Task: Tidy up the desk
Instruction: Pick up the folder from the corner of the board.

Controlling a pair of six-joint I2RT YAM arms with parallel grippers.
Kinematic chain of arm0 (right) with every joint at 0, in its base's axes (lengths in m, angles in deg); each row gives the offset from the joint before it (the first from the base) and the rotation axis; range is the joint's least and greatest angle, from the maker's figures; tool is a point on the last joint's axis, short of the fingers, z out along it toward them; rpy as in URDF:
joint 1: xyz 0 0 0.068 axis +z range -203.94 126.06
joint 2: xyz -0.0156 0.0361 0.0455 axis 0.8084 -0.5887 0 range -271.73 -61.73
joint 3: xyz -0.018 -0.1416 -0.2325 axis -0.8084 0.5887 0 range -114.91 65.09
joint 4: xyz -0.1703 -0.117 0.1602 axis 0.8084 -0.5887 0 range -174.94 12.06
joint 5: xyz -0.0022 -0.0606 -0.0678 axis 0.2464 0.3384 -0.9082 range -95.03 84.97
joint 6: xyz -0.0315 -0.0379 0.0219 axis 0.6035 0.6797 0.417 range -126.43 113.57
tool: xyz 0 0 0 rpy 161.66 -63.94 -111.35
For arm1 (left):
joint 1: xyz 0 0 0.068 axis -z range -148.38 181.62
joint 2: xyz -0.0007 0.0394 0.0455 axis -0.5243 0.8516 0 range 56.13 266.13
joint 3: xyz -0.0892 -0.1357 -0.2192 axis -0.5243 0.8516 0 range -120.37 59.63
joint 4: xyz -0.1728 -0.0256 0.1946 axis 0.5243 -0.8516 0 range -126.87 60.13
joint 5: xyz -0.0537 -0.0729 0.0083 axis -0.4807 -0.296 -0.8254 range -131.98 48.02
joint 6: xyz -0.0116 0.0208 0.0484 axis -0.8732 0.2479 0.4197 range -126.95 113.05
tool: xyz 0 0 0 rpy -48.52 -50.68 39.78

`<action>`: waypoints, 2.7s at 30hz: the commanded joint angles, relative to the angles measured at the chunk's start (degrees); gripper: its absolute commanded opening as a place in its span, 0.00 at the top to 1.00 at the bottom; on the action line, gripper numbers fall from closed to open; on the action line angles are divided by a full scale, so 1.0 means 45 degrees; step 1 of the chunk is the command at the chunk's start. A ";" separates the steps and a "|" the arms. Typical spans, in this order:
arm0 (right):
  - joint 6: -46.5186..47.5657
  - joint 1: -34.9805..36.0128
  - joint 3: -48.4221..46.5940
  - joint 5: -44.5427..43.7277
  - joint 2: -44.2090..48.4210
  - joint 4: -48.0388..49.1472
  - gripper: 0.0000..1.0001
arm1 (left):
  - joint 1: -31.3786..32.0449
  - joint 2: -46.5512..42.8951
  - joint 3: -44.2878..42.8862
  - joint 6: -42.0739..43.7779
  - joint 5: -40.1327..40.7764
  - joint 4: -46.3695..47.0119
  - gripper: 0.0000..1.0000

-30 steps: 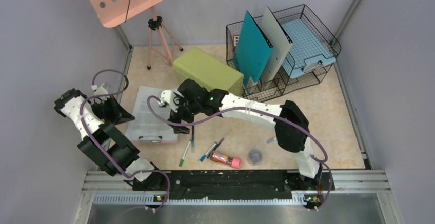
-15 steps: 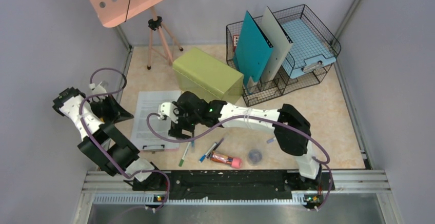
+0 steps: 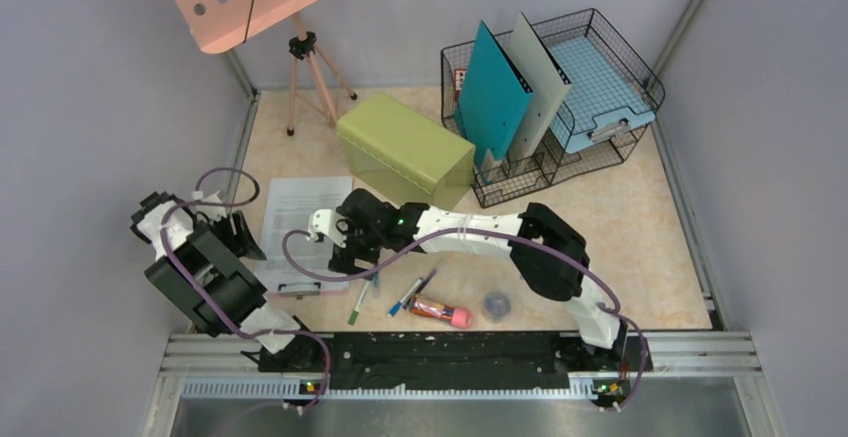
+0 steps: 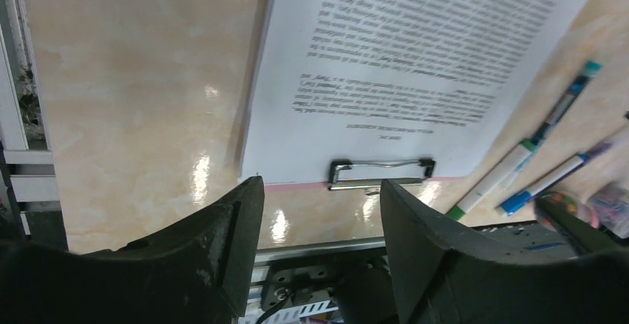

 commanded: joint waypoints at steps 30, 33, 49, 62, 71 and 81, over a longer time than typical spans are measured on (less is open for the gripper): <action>-0.0180 0.0211 -0.0866 -0.0313 -0.0817 -0.0100 0.12 | -0.0951 0.3328 0.1060 0.2407 0.0653 0.1088 0.90; -0.0150 0.0211 -0.0901 -0.0373 -0.0824 -0.0116 0.12 | -0.1018 0.3457 0.0862 0.2439 0.0485 0.0907 0.98; 0.0485 0.0209 -0.1250 -0.0465 -0.0925 -0.0101 0.11 | -0.1267 0.1930 -0.0845 0.2591 -0.2321 -0.2433 1.00; 0.0864 0.0386 -0.1027 -0.0639 -0.0732 0.0141 0.09 | -0.1318 0.1270 -0.1052 0.2041 -0.2222 -0.2436 1.00; 0.1112 0.1335 -0.1265 -0.1692 -0.0941 0.0562 0.08 | -0.1316 0.0791 -0.1513 0.1864 -0.3104 -0.3667 1.00; 0.1061 0.1654 -0.0906 -0.2530 -0.0836 0.1050 0.08 | -0.1312 0.0275 -0.2659 0.1425 -0.3477 -0.4449 1.00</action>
